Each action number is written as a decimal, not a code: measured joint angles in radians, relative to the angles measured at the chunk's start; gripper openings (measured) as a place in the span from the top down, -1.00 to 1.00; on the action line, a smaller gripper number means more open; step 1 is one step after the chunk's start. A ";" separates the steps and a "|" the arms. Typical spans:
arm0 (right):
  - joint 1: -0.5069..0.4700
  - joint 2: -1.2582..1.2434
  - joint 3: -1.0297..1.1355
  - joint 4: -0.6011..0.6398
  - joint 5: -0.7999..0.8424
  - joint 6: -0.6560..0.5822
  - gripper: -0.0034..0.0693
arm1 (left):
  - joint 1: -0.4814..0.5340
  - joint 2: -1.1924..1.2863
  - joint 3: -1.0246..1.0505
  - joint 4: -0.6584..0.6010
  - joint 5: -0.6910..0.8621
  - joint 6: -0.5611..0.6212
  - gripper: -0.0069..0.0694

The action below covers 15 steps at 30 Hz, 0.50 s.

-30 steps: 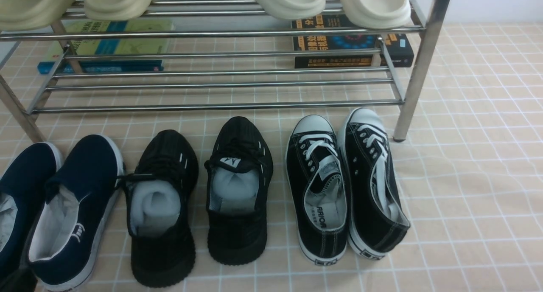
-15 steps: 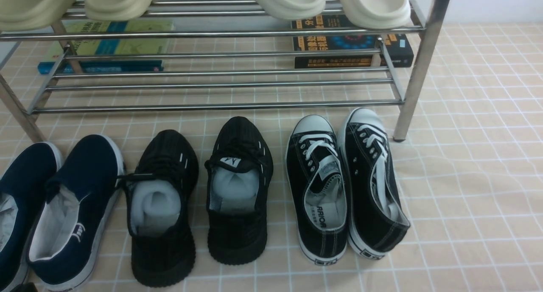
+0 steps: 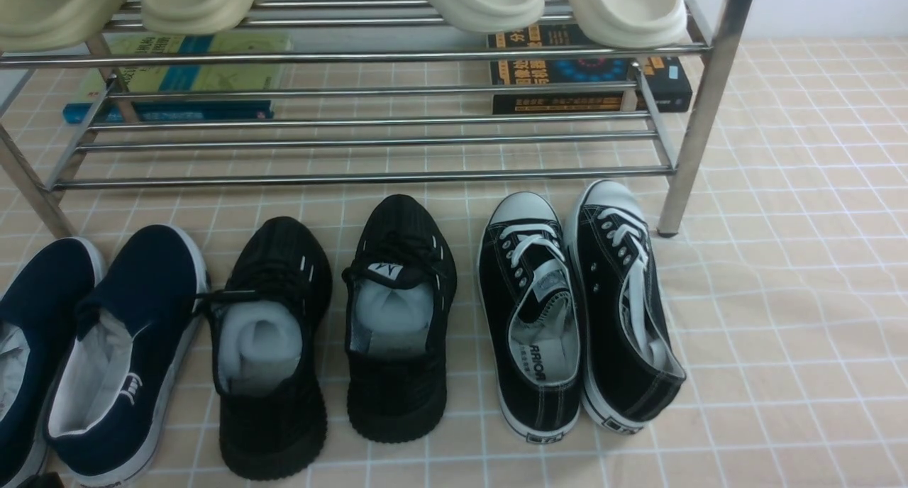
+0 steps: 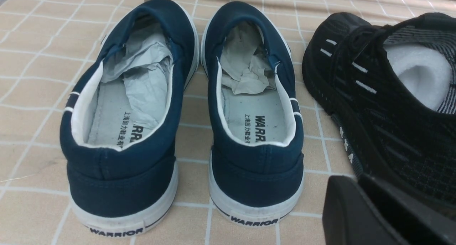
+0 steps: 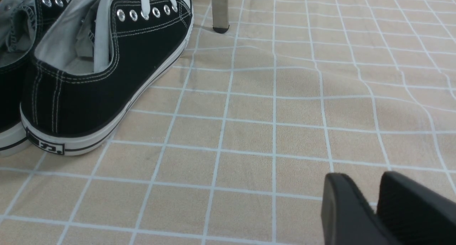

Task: Take the shoes off the shelf from the light coffee tablecloth by hand.

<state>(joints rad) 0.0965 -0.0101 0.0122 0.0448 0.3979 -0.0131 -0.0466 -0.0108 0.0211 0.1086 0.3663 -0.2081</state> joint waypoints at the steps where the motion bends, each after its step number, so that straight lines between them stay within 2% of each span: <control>1: 0.000 0.000 0.000 0.000 0.000 0.000 0.41 | 0.000 0.000 0.000 0.000 0.000 0.000 0.63; 15: 0.000 0.000 0.000 0.000 0.000 0.000 0.36 | 0.000 0.000 0.000 0.000 0.000 0.000 0.60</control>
<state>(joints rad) 0.0965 -0.0101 0.0122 0.0448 0.3979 -0.0133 -0.0466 -0.0108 0.0211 0.1086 0.3663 -0.2081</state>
